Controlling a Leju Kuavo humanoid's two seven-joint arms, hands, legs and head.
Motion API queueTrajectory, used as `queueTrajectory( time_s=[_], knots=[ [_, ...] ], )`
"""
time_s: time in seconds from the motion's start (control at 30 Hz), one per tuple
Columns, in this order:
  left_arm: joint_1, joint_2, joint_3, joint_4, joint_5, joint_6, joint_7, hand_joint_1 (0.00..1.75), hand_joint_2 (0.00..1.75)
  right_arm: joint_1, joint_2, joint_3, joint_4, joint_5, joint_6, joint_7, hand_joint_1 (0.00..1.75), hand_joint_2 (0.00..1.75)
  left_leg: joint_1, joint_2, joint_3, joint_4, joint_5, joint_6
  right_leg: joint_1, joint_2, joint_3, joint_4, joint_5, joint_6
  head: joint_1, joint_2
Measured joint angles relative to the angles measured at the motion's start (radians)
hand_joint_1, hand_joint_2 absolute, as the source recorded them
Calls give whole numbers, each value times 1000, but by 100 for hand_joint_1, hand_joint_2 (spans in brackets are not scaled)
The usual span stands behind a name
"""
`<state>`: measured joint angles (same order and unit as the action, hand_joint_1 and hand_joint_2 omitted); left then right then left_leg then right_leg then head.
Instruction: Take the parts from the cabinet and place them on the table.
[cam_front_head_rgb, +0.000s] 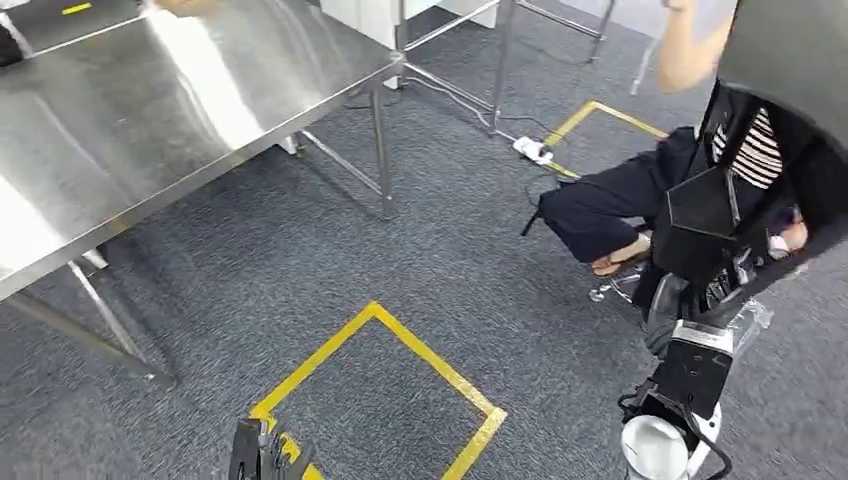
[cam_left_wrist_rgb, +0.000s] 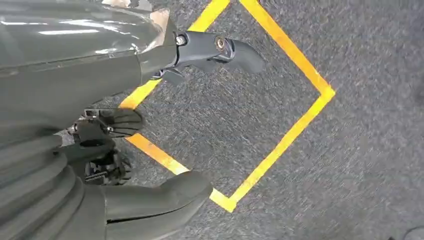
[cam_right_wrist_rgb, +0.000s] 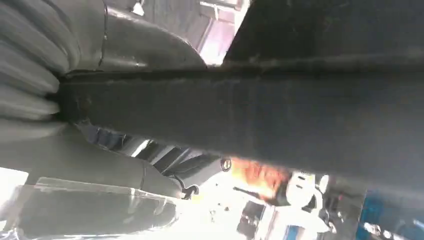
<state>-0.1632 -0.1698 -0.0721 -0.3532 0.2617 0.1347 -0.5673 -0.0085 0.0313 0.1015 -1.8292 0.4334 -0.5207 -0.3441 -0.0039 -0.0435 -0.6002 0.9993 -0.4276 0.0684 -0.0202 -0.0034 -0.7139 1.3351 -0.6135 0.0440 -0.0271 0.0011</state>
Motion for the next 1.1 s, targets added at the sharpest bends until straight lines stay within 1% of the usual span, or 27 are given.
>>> queueTrajectory(
  time_s=[0.07, 0.1, 0.13, 0.17, 0.2, 0.23, 0.27, 0.3, 0.33, 0.37, 0.43, 0.47, 0.5, 0.53, 0.6, 0.63, 0.67, 0.77, 0.8, 0.83, 0.87, 0.9, 0.93, 0.97, 1.0, 1.03, 1.1],
  knots=[
    [1, 0, 0, 0, 0, 0, 0, 0, 175, 1, 0, 0, -1, 2, 0, 0, 175, 175, 5, -27, 1, 4, 0, -4, -8, 3, 56, -125, 63, 27, 0, 0],
    [0, 0, 0, 0, -2, 1, 0, 0, 175, 0, 0, 0, -2, 3, -1, 0, 175, 175, 9, -40, 1, 10, -3, -9, -14, 15, 106, -226, 105, 41, 0, 0],
    [0, 0, -1, 0, -3, 2, 0, 0, 175, 0, 0, 0, -4, 5, -1, 1, 175, 175, 10, -51, -4, 17, -7, -18, -24, 49, 143, -303, 127, 49, 3, 0],
    [-1, 0, 0, 0, -3, 4, 1, 0, 175, -1, 1, 1, -4, 8, -1, 2, 175, 175, 5, -61, -11, 28, -13, -28, -16, 57, 146, -311, 124, 35, 9, 0],
    [-1, 0, 0, -1, -3, 6, 1, 0, 175, -1, 1, 0, -4, 8, -1, 3, 175, 175, 6, -65, -16, 28, -10, -33, -16, 43, 149, -310, 126, 21, 6, 0],
    [0, 1, 0, -1, -3, 8, 0, 0, 175, -1, 0, 0, -4, 7, 2, 3, 175, 175, 8, -71, -19, 24, -6, -39, -11, 39, 146, -309, 128, 11, 3, 0],
    [1, 2, 0, -1, -2, 11, 0, 0, 175, -6, 0, 0, -4, 6, 3, 4, 175, 175, 11, -77, -21, 19, -2, -45, -7, 32, 146, -309, 130, 6, 5, 0],
    [2, 6, 0, -1, -1, 13, 0, 0, 175, -12, 1, 0, -4, 2, 8, 5, 175, 175, 12, -84, -24, 23, -4, -48, -17, 23, 145, -314, 134, -2, 4, 0],
    [2, 7, 0, -3, -1, 14, -1, 0, 175, -24, 1, 0, -4, -1, 13, 8, 175, 175, 7, -28, -31, 44, -22, -52, -18, 16, 147, -314, 135, -7, 0, 0],
    [-2, 8, 0, -4, -1, 15, -1, 0, 175, -29, 1, 0, -4, -2, 15, 11, 175, 175, 7, 7, -52, 88, -52, -57, -16, 7, 147, -314, 133, -16, -14, 0],
    [-10, 8, 0, -8, 0, 18, 0, 0, 175, -36, 0, -2, -4, -3, 22, 17, 175, 175, 11, 35, -129, 242, -129, -63, -8, -16, 147, -314, 131, -24, -18, 0],
    [-10, 8, 0, -10, 0, 19, 1, 0, 175, -39, 0, -3, -4, -3, 24, 22, 175, 175, 12, 37, -161, 303, -150, -64, -6, -28, 146, -314, 130, -26, -18, 0],
    [-9, 8, 0, -11, 0, 22, 5, 0, 175, -44, 0, -3, -4, -3, 26, 24, 175, 175, 13, 37, -175, 327, -148, -64, -5, -40, 146, -314, 129, -27, -18, 0],
    [-9, 8, 0, -12, 0, 24, 7, 0, 175, -48, -1, -3, -3, -3, 26, 27, 175, 175, 13, 39, -167, 307, -127, -62, -3, -49, 147, -314, 129, -27, -18, 0],
    [-10, 8, 0, -19, 1, 28, 9, 0, 175, -64, -1, -3, -4, -3, 28, 29, 175, 175, 11, 56, -76, 140, -39, -51, -1, -70, 151, -314, 126, -29, -18, 0],
    [-12, 9, 0, -23, 2, 29, 9, 0, 175, -71, -1, -3, -4, -3, 29, 30, 175, 175, 5, 90, -27, 57, -10, -41, 1, -78, 154, -314, 124, -28, -19, 0],
    [-17, 9, 0, -27, 2, 31, 10, 0, 175, -75, -1, -3, -3, -3, 30, 30, 175, 175, -8, 128, -17, 34, -25, -33, 6, -86, 155, -314, 122, -24, -18, 0],
    [-20, 9, 0, -29, 2, 32, 10, 0, 175, -83, -2, -3, -3, -3, 30, 32, 175, 175, -15, 93, -25, 30, -21, -25, 4, -113, 159, -319, 120, -11, -19, 0],
    [-21, 10, 0, -30, 2, 33, 10, 0, 175, -86, -1, -3, -3, -3, 30, 33, 175, 175, -15, 78, -19, 18, -15, -18, 7, -125, 168, -324, 118, -4, -21, 0],
    [-17, 8, 0, -33, 2, 33, 10, 0, 175, -88, -3, -4, -3, -3, 30, 33, 175, 175, 2, 70, -3, 1, -5, -11, 0, -107, 162, -314, 109, -2, -19, 0],
    [-21, 8, 0, -35, 2, 34, 10, 0, 175, -89, -5, -4, -3, -3, 30, 33, 175, 175, 3, 59, 2, -6, 0, -3, 0, -56, 148, -277, 87, -5, -12, 0],
    [-24, 8, 0, -35, 2, 33, 10, 0, 175, -89, -5, -4, -3, -3, 30, 32, 175, 175, 4, 49, 1, -5, 1, -2, 0, -23, 117, -210, 58, -9, -10, 0],
    [-25, 5, 0, -35, 2, 33, 10, 0, 175, -88, -7, -4, -3, -3, 30, 33, 175, 175, 4, 33, 1, -5, 1, -1, 0, -6, 72, -119, 23, -11, -4, 0],
    [-25, 2, 0, -36, 2, 33, 10, 0, 175, -86, -8, -5, -2, -4, 30, 34, 175, 175, 4, 18, 0, -5, 1, -1, -1, -1, 30, -42, -2, -10, 0, 0],
    [-23, 2, 0, -36, 2, 33, 11, 0, 175, -86, -9, -5, 0, -4, 30, 34, 175, 175, 4, 4, 0, -4, 1, -1, -1, 0, 6, -5, -6, -5, 0, 0],
    [-21, 2, 0, -36, 2, 33, 12, 0, 175, -86, -9, -5, 1, -4, 30, 35, 175, 175, 5, -9, 1, -4, 0, -2, -2, 0, 7, -20, 9, 4, 0, 0],
    [-22, 2, 0, -36, 2, 33, 12, 0, 175, -87, -10, -5, 1, -4, 30, 35, 175, 175, 8, -40, 5, 1, -3, -7, -9, 8, 80, -192, 97, 29, 0, 0]
  ],
)
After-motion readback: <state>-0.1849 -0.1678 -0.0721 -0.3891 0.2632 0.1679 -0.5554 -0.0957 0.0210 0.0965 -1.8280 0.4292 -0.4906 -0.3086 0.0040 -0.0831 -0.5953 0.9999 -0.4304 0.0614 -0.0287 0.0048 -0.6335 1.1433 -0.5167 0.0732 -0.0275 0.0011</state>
